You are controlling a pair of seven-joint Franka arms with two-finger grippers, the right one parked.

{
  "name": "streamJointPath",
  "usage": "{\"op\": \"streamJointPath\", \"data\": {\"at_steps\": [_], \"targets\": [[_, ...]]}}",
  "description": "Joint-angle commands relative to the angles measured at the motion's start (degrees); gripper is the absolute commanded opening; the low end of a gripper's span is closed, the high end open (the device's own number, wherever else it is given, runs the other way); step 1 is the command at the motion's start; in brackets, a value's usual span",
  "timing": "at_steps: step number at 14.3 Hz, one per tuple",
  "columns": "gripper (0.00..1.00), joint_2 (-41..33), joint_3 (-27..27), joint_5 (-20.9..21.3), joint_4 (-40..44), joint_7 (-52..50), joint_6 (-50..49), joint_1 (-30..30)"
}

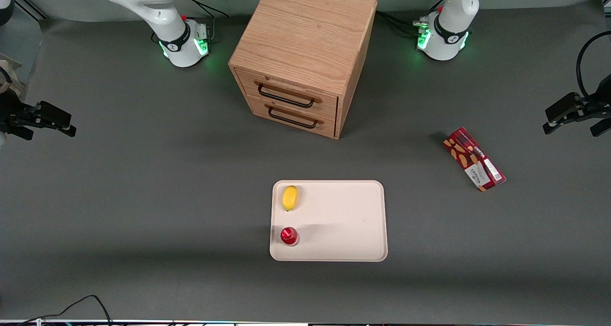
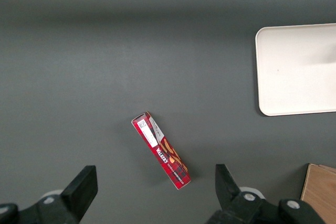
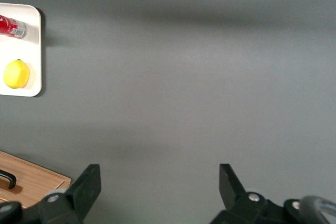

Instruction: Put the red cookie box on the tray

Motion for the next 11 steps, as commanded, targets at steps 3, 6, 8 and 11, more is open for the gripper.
{"op": "streamJointPath", "data": {"at_steps": [3,6,8,11], "targets": [[1.0,-0.73,-0.19,2.0,-0.56,0.84,0.34,-0.18],[1.0,-0.73,-0.19,1.99,-0.56,0.66,0.25,-0.09],[1.0,-0.73,-0.19,1.99,-0.64,0.31,0.16,-0.01],[1.0,-0.73,-0.19,1.91,-0.64,0.31,0.25,-0.01]]}}
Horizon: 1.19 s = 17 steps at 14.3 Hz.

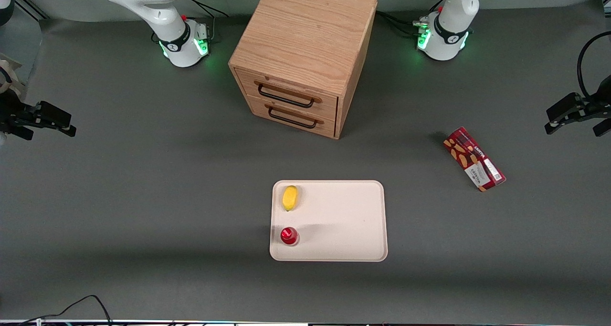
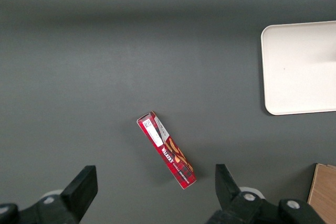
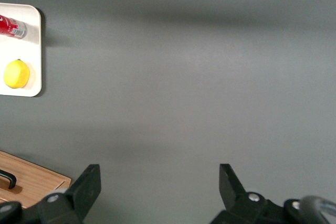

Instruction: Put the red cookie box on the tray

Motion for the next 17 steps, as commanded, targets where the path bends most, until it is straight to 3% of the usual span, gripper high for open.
{"op": "streamJointPath", "data": {"at_steps": [1,17], "targets": [[1.0,-0.73,-0.06,0.64,-0.64,-0.24,0.16,0.0],[1.0,-0.82,-0.06,0.38,-5.2,-0.5,0.78,0.09]]}}
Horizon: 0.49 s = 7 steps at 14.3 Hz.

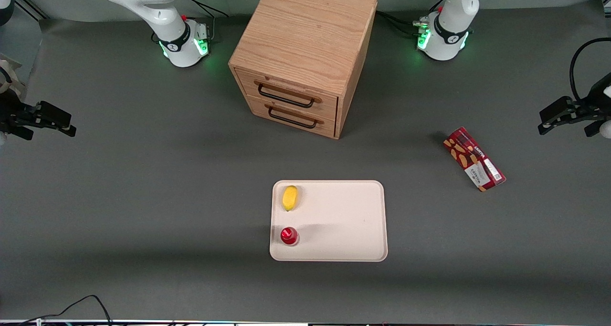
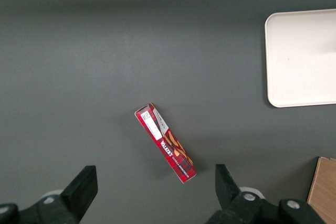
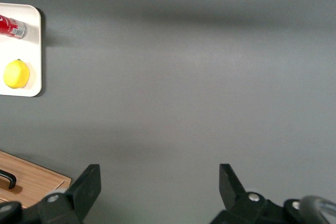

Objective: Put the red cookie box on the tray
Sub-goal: 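Lower the open left gripper onto the red cookie box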

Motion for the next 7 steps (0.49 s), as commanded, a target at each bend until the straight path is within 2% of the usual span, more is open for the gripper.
{"op": "streamJointPath", "data": {"at_steps": [1,7], "targets": [[1.0,-0.91,-0.11,0.38,-3.81,-0.44,2.01,0.15],[1.0,-0.65,-0.02,0.38,-7.51,-0.44,5.18,0.24]]}}
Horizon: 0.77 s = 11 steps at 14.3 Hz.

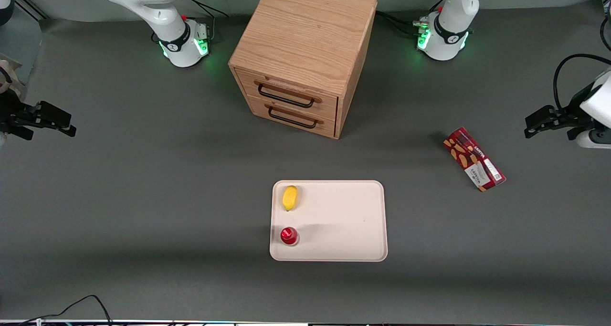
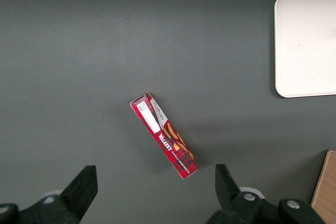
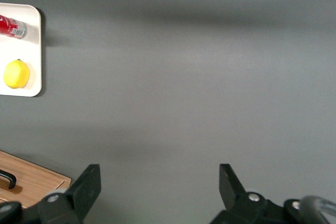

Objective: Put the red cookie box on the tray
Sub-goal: 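Lower the open left gripper onto the red cookie box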

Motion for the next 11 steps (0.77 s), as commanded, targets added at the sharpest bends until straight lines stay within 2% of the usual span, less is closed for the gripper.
{"op": "streamJointPath", "data": {"at_steps": [1,7,11], "targets": [[1.0,-0.39,-0.04,0.38,-2.48,-0.43,2.33,0.12],[1.0,2.51,0.75,0.29,-14.77,-0.96,13.49,0.29],[1.0,4.62,0.75,0.02,-17.24,-9.38,14.54,0.21]]}}
